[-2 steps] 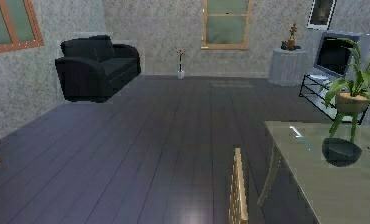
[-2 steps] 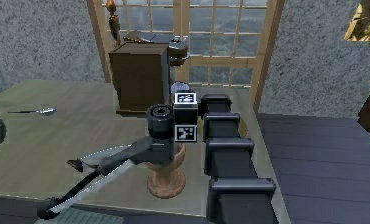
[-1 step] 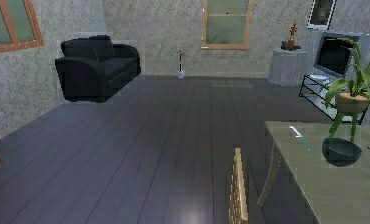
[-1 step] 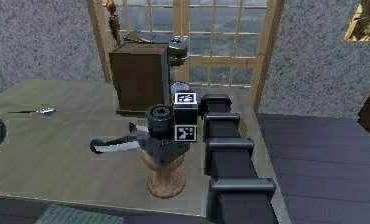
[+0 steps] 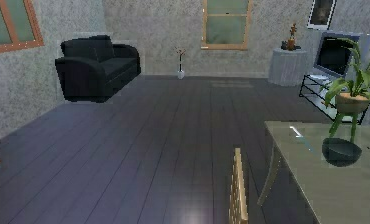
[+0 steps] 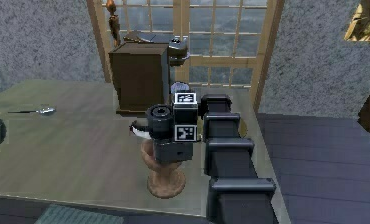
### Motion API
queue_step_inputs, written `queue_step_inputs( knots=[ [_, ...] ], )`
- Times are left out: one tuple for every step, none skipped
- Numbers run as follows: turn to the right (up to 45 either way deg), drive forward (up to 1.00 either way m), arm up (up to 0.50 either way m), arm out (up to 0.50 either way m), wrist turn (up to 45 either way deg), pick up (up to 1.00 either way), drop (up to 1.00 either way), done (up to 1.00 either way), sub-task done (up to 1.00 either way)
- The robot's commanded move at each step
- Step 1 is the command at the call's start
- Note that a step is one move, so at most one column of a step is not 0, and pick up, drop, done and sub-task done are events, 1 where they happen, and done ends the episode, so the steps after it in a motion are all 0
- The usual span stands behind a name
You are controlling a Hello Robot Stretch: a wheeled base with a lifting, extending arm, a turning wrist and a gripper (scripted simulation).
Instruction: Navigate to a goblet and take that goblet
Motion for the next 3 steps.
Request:
queue_step_inputs(
  knots=[
    [0.0, 0.0, -0.3, 0.0, 0.0, 0.0, 0.0, 0.0, 0.0],
    [0.0, 0.0, 0.0, 0.0, 0.0, 1.0, 0.0, 0.0, 0.0],
    [0.0, 0.0, 0.1, 0.0, 0.0, 0.0, 0.0, 0.0, 0.0]
  ],
)
